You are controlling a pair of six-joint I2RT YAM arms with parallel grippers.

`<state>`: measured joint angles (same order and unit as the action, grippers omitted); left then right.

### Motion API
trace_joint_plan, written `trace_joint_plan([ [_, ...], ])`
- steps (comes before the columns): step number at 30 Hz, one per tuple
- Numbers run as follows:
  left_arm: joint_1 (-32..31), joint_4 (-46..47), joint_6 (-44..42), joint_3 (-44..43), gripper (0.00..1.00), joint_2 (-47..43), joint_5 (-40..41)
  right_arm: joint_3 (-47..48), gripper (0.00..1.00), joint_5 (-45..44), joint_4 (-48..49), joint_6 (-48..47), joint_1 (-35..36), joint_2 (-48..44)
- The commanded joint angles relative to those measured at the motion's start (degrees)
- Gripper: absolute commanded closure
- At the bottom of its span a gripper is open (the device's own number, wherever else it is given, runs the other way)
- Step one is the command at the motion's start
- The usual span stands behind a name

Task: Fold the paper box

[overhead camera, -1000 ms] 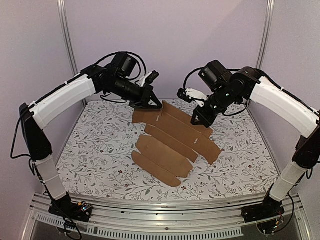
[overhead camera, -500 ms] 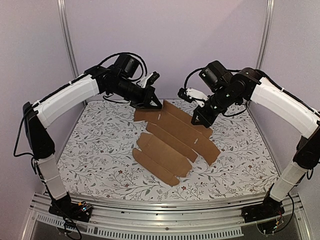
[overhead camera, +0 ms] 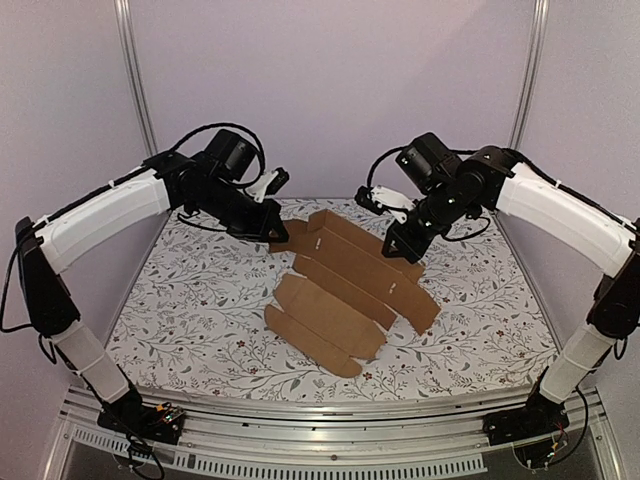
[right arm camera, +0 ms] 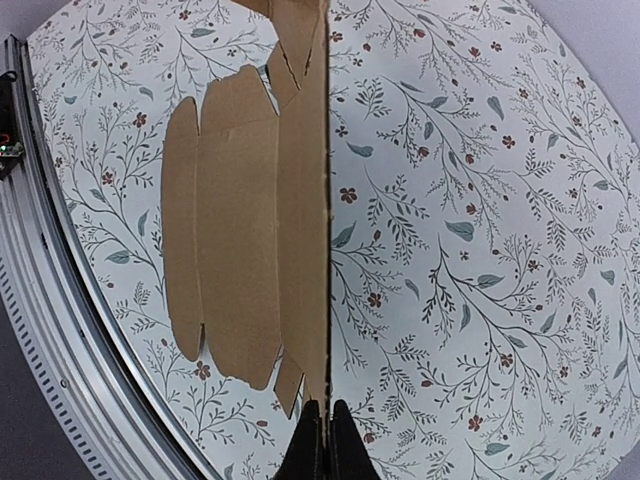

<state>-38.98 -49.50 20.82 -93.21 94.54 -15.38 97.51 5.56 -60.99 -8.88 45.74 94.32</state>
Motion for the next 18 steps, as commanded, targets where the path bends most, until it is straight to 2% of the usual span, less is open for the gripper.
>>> trace_joint_plan([
  [1,0.4,1.6,1.2,5.8,0.94,-2.0,3.5,-3.9,1.00,2.7,3.9,0.0,-0.8,2.1],
  [8,0.2,7.8,4.6,11.9,0.93,-1.0,5.7,-8.7,1.00,4.6,8.0,1.2,-2.1,3.0],
  [18,0.2,17.4,6.0,13.4,0.91,7.2,6.3,-9.7,1.00,9.7,8.4,2.0,-4.9,4.5],
])
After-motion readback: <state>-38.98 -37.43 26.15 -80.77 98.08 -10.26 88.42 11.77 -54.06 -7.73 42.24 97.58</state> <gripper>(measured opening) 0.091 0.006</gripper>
